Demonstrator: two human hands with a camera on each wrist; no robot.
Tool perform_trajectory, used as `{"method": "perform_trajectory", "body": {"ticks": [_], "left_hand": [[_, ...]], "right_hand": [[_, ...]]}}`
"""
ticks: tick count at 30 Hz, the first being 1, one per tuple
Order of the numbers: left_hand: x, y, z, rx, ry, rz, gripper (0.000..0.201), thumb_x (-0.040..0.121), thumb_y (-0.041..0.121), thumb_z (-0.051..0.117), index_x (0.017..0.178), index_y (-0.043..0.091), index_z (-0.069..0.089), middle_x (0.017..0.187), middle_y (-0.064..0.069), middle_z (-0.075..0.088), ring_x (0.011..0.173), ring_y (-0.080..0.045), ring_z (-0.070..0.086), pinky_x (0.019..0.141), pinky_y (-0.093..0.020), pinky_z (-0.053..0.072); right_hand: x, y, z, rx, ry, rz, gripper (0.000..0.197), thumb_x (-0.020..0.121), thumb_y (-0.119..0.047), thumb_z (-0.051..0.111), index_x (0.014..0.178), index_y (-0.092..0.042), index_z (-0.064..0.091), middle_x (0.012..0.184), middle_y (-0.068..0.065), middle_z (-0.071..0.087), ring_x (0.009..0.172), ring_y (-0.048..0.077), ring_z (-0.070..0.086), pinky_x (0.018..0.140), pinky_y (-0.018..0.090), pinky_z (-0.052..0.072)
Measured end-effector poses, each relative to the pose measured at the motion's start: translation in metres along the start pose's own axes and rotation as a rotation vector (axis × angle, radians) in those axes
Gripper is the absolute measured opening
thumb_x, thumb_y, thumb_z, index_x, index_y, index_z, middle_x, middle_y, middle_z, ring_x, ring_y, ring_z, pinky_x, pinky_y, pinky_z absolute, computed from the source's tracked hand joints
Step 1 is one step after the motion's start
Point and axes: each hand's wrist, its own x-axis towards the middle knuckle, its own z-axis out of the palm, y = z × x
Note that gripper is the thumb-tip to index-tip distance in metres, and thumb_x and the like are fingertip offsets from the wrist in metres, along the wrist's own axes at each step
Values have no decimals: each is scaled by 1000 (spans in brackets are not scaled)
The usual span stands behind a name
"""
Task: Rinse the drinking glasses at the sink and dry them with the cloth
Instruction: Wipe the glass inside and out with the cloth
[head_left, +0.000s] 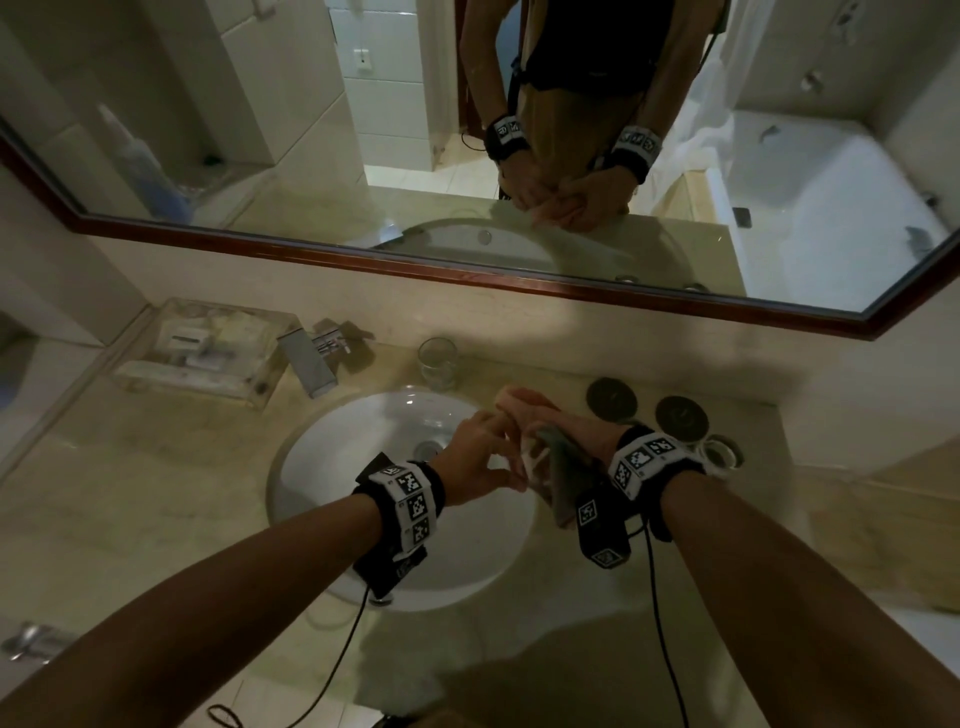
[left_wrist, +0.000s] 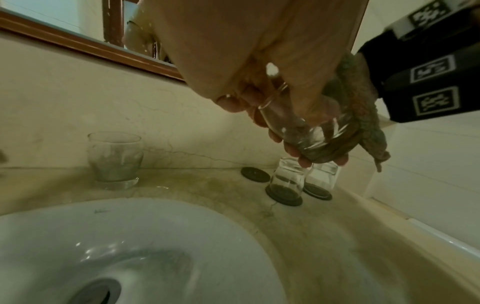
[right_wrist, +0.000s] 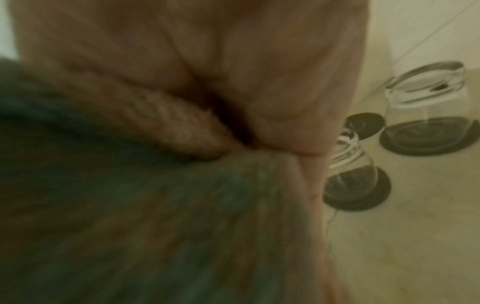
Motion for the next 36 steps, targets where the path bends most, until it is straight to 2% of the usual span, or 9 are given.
{"method": "perform_trajectory", "body": {"ticks": [4,8,11,16,21,24,27,33,36], "left_hand": [[-5,-7,13,-211,117,-404,51,72,29,80,111,17,49,113,2,46,96,-15,51,72,-13,40],[-8,-7,41,-437,-72,-693,52,76,33,78,115,18,47,103,2,59,88,-14,61,68,-25,52],[1,3,50,-497,-62,-664,44,80,13,72,118,10,48,97,0,59,78,-12,60,63,-31,57],[4,7,41,-676,-25,-683,52,79,-5,68,124,-1,44,114,-18,56,90,-24,60,65,-34,59],[7,16,26,-568,-20,-630,15,80,4,71,86,11,59,94,-11,61,85,-20,58,80,-35,54],[10,9,21,-469,14,-700,19,82,7,69,96,11,58,104,-9,61,94,-20,58,82,-31,53],[8,-1,15,-266,-19,-679,31,81,19,73,105,13,55,97,1,59,78,-8,55,59,-17,42],[5,-10,-3,116,-272,-608,54,66,34,81,111,21,56,106,1,66,94,-17,62,84,-34,54],[8,-4,-5,181,-369,-580,54,70,36,79,117,23,57,112,2,65,100,-18,61,91,-33,52]], "right_hand": [[20,7,2,2,118,13,84,51,-84,69,124,-45,55,132,0,51,119,30,48,103,50,39],[40,11,1,108,211,6,89,37,-93,65,119,-62,49,141,0,47,123,34,47,105,56,35],[14,-5,20,122,235,-3,88,44,-92,61,124,-60,47,141,3,46,122,36,47,107,54,35],[18,-4,21,143,269,62,141,21,-95,61,143,-27,41,144,8,44,128,34,42,113,50,29],[24,-1,24,196,286,20,100,67,-74,49,148,-18,34,152,9,37,138,30,34,118,47,19],[14,-7,32,179,260,22,78,91,-67,33,149,-16,29,151,12,34,138,32,32,116,47,23],[16,-3,31,201,225,70,70,92,-69,30,133,-13,40,138,17,41,132,37,36,111,49,31],[10,-2,20,-235,432,-217,86,86,-80,8,109,-16,61,100,8,59,95,23,56,96,37,39],[10,-7,27,-469,309,-397,47,96,-62,25,84,-28,54,86,-3,60,82,16,59,87,39,46]]}}
